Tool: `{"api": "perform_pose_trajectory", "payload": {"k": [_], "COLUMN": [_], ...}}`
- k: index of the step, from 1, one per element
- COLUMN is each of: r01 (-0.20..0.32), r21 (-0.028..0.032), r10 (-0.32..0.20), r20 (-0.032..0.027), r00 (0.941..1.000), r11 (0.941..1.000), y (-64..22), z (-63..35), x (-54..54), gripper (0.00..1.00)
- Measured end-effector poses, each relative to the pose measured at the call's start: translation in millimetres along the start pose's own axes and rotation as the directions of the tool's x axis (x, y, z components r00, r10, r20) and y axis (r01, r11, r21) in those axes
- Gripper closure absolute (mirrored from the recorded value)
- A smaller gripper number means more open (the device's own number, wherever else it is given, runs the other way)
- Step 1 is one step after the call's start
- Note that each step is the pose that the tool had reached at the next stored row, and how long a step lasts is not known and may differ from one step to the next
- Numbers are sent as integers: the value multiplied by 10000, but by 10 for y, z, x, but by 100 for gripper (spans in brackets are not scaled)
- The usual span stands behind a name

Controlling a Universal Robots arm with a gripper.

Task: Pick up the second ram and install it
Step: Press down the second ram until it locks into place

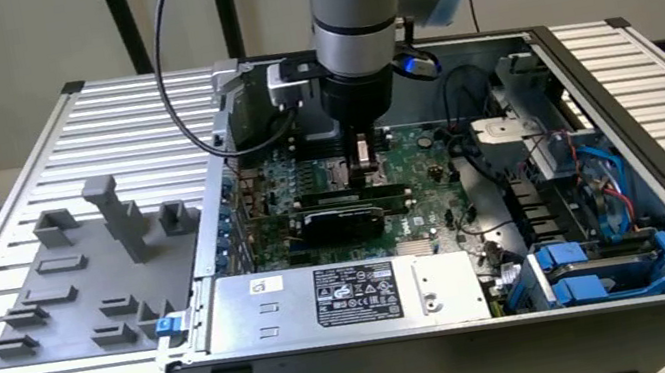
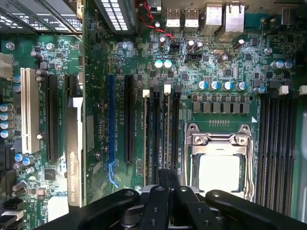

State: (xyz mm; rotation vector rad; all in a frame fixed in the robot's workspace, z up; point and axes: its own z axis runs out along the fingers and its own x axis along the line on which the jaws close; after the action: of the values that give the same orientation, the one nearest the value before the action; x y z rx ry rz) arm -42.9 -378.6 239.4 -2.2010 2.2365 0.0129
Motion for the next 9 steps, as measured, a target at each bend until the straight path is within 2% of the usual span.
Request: {"api": "perform_pose_trajectory", "payload": {"k": [9], "r01": [0], "r21": [0], "r10": [0], "r20": [-1], "r00": [10000], "r11": [10000], "y": [0], "z": [0], "x": [0], "gripper": [100]}}
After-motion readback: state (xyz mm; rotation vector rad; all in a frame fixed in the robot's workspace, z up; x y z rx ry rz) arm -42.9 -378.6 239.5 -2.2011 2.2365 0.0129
